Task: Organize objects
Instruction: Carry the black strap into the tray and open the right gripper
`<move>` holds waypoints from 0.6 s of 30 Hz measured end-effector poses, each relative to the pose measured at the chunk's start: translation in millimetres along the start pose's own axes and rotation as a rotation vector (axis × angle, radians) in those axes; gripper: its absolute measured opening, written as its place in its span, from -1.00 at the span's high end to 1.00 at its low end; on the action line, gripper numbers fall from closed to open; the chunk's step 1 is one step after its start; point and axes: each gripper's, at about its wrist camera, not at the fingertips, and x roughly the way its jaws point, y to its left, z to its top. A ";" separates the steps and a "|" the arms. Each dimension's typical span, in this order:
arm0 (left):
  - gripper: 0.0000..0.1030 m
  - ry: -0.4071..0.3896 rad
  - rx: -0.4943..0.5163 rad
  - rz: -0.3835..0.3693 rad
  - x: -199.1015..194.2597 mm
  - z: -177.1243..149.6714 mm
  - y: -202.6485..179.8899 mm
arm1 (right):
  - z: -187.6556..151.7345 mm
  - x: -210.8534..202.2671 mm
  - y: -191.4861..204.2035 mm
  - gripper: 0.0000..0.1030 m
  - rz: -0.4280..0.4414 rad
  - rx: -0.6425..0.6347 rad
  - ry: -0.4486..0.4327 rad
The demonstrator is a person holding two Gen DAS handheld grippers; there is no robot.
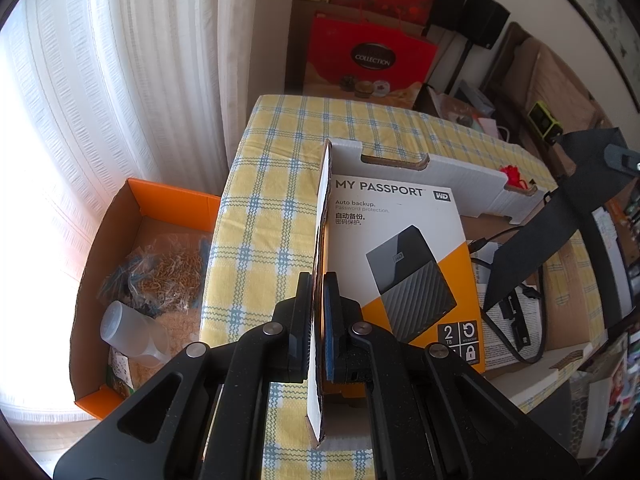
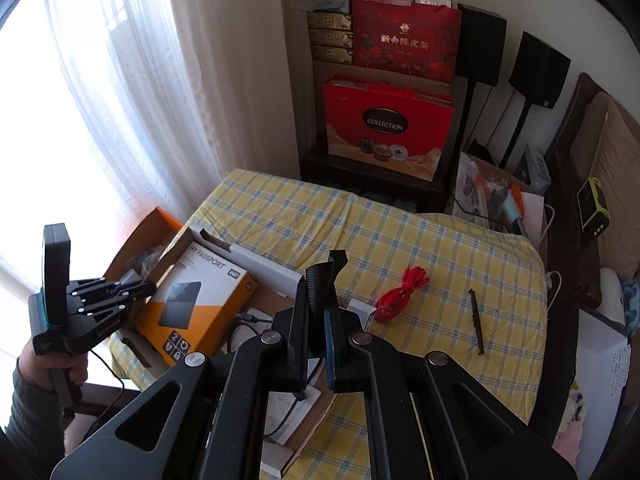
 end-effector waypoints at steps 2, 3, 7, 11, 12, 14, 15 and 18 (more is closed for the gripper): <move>0.93 0.000 0.000 0.000 -0.1 0.0 -0.1 | -5.7 12.0 3.6 0.90 0.008 -0.005 0.023; 0.93 0.000 0.000 -0.001 0.1 0.0 -0.2 | -8.3 17.4 6.0 0.89 0.013 -0.008 0.032; 0.93 0.002 0.001 0.002 1.1 -0.7 0.0 | -19.8 40.2 14.7 0.86 0.049 -0.011 0.083; 0.93 0.001 0.001 0.002 1.0 -0.6 -0.1 | -34.0 63.7 23.0 0.78 0.121 0.006 0.149; 0.93 0.001 0.001 0.001 1.0 -0.6 -0.2 | -37.4 69.3 24.8 0.75 0.130 0.007 0.164; 0.93 0.002 0.001 0.002 1.1 -0.6 -0.3 | -43.9 79.8 28.2 0.53 0.130 0.006 0.197; 0.93 0.002 0.002 0.002 1.2 -0.7 -0.3 | -46.1 82.4 28.1 0.30 0.120 0.008 0.203; 0.93 0.001 0.000 0.002 1.2 -0.7 -0.2 | -47.0 78.5 24.2 0.16 0.124 0.018 0.190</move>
